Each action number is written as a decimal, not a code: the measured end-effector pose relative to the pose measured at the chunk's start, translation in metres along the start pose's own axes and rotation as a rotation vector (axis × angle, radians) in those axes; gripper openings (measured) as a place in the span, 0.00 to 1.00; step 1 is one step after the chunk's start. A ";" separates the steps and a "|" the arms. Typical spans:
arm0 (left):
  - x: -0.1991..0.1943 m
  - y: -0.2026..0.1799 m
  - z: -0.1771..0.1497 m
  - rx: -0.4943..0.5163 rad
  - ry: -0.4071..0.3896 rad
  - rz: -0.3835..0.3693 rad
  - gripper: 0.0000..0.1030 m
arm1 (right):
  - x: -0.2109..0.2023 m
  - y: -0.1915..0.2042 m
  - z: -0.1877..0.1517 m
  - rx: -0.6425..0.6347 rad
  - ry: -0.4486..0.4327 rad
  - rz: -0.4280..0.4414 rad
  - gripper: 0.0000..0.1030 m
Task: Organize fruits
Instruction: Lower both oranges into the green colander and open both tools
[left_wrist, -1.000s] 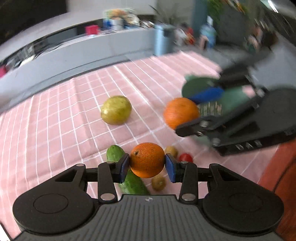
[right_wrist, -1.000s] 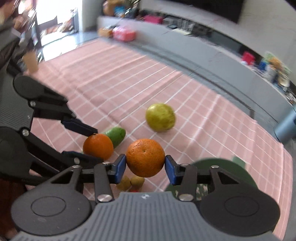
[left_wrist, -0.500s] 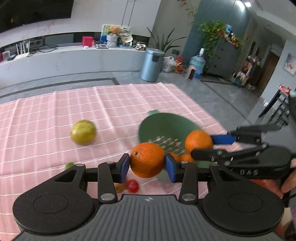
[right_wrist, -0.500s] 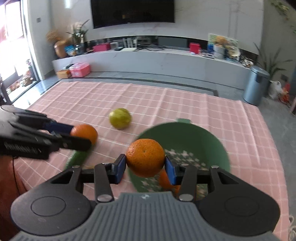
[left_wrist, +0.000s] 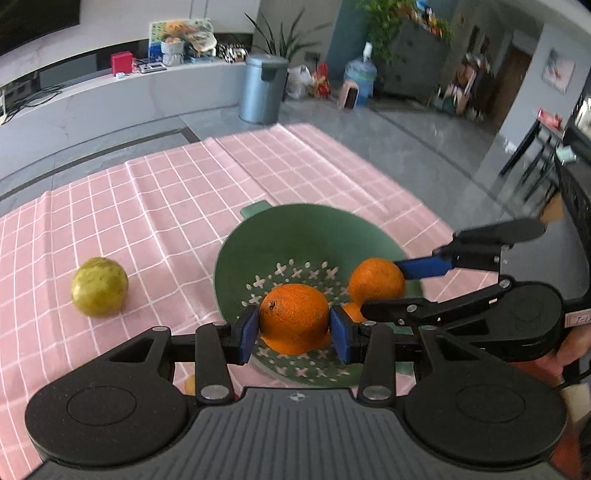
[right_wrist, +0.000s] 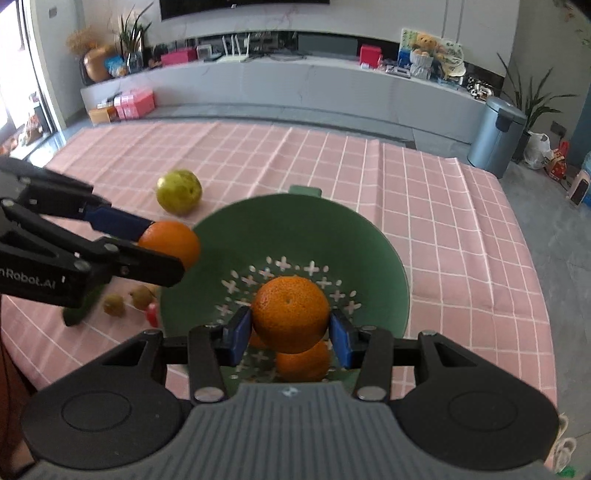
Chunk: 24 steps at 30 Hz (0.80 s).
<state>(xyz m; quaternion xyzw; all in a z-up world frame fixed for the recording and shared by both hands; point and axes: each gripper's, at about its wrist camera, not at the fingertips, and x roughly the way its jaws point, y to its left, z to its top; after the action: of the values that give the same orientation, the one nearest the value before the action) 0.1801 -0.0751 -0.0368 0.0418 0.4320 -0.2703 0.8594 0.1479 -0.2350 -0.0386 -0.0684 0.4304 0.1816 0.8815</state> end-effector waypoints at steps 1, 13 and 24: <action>0.003 -0.001 0.000 0.016 0.008 0.009 0.46 | 0.006 -0.001 0.001 -0.012 0.010 -0.006 0.41; 0.047 -0.017 0.007 0.221 0.095 0.103 0.46 | 0.062 -0.010 0.013 -0.119 0.097 -0.021 0.41; 0.064 -0.017 0.003 0.236 0.151 0.134 0.46 | 0.079 -0.006 0.011 -0.149 0.143 0.002 0.42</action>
<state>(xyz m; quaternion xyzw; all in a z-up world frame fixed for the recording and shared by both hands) 0.2045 -0.1179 -0.0815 0.1912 0.4569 -0.2574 0.8297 0.2030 -0.2170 -0.0938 -0.1462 0.4774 0.2087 0.8409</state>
